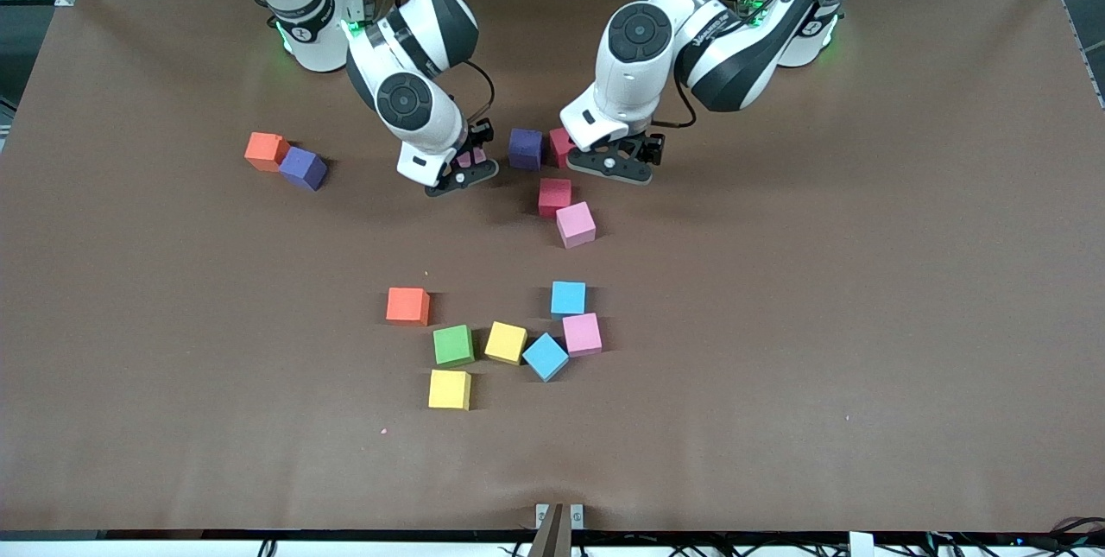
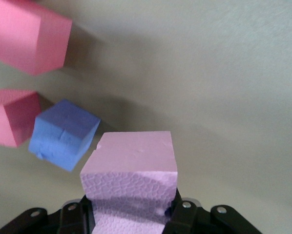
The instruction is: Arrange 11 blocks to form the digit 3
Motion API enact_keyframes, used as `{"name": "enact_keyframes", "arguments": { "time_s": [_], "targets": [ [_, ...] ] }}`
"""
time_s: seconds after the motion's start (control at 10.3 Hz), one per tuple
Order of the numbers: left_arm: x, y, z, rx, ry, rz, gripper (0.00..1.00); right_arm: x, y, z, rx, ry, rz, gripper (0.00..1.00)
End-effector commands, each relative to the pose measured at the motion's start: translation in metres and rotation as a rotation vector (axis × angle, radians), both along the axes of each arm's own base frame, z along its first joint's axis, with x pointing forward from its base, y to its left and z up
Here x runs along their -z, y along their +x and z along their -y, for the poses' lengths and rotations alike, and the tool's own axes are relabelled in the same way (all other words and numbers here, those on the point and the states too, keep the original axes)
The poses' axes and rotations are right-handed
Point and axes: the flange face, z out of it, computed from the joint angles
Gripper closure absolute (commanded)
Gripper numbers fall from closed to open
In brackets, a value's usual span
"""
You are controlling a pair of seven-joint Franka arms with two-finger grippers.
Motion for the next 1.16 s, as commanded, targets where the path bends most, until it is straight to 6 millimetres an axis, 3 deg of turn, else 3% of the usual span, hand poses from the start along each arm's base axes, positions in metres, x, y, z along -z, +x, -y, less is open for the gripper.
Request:
{"name": "enact_keyframes", "arguments": {
  "time_s": [0.0, 0.19, 0.39, 0.48, 0.87, 1.07],
  "targets": [
    [0.005, -0.005, -0.010, 0.273, -0.009, 0.021, 0.00, -0.008, -0.031, -0.002, -0.127, -0.002, 0.021, 1.00],
    [0.012, -0.009, -0.009, 0.411, -0.014, 0.009, 0.00, -0.006, -0.047, -0.013, -0.256, 0.002, 0.023, 1.00],
    [0.020, -0.010, -0.007, 0.584, -0.030, -0.004, 0.00, 0.001, -0.065, -0.012, -0.430, 0.005, 0.025, 1.00],
    [0.021, -0.013, -0.008, 0.627, -0.028, -0.010, 0.00, 0.001, -0.064, -0.009, -0.526, -0.003, 0.041, 1.00],
    [0.025, -0.018, -0.009, 0.570, -0.027, -0.027, 0.00, 0.026, -0.091, -0.003, -0.764, 0.024, 0.134, 1.00],
    [0.024, -0.016, -0.010, 0.564, -0.027, -0.026, 0.00, 0.031, -0.093, -0.005, -0.811, 0.051, 0.152, 1.00]
  ]
}}
